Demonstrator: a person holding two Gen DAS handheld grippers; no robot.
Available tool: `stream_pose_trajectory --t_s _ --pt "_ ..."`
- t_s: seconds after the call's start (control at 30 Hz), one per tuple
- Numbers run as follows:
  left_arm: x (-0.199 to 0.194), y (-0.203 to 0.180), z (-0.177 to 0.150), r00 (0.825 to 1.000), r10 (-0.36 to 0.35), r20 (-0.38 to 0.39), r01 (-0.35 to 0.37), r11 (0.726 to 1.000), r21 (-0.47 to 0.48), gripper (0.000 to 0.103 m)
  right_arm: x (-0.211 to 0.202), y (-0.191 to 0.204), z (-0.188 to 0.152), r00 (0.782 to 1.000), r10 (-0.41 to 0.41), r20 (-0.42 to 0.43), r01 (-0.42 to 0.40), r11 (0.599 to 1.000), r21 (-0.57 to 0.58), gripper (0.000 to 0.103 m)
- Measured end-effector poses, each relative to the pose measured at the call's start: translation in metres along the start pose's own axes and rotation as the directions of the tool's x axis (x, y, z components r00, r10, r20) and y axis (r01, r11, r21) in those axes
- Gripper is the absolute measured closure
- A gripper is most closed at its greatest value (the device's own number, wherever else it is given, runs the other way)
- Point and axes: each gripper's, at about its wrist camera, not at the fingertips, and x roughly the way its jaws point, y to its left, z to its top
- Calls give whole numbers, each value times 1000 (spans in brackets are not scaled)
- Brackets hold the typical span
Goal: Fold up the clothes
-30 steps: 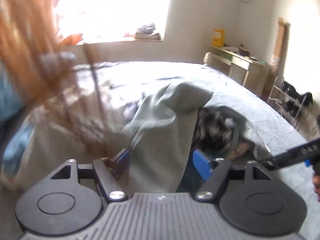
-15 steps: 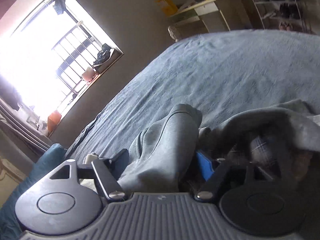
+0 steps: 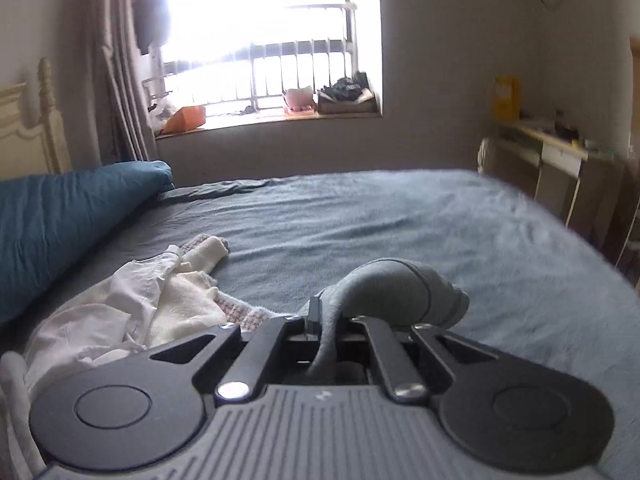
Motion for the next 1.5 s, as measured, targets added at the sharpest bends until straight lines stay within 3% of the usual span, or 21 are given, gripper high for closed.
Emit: stream_pose_trajectory --t_s 0.1,0.2,0.37,0.57,0.63,0.77,0.87,0.93,1.0,1.1,1.23,1.3,1.37,1.43,1.5 --pt "-47 28 -9 999 -41 28 44 995 -87 101 7 1 6 999 31 12 -31 1000 -4 57" --pt "-90 54 -41 997 -73 23 76 984 -162 101 13 11 11 997 75 31 -75 997 -7 57" --pt "-135 69 -110 998 -60 -4 58 988 -143 101 19 40 24 977 198 81 -198 980 -4 56" --pt "-141 76 -150 996 -87 -12 84 984 -156 101 60 50 49 931 342 128 -363 900 239 24" --pt "-143 80 -151 995 -97 -9 95 982 -164 101 78 53 51 940 321 113 -340 887 312 21" --pt "-153 94 -148 993 -120 6 119 975 -190 101 105 55 40 983 176 57 -184 915 359 21" --pt "-161 102 -148 990 -139 8 138 972 -189 101 111 40 19 989 139 59 -151 889 432 20" --pt "-167 105 -151 988 -152 5 151 972 -180 101 113 25 -6 983 172 67 -181 822 540 19" --pt "-172 107 -152 986 -168 -1 165 969 -182 101 113 10 -41 960 251 124 -268 693 669 18" --pt "-178 108 -155 982 -187 -11 182 966 -185 101 112 -2 -101 919 307 246 -374 489 788 16" --pt "-182 108 -152 977 -214 -15 208 962 -177 101 129 3 -174 888 336 314 -411 276 869 13" --pt "-184 109 -151 975 -223 -11 218 961 -170 101 144 11 -196 867 362 343 -428 187 884 11" --pt "-185 110 -150 974 -227 -11 222 961 -166 101 158 22 -201 823 396 407 -487 123 865 10" --pt "-185 112 -151 974 -228 -14 223 961 -162 101 168 36 -196 771 427 473 -554 83 828 8" --pt "-185 114 -155 973 -230 -20 224 961 -159 101 169 42 -185 747 421 515 -598 87 797 8"
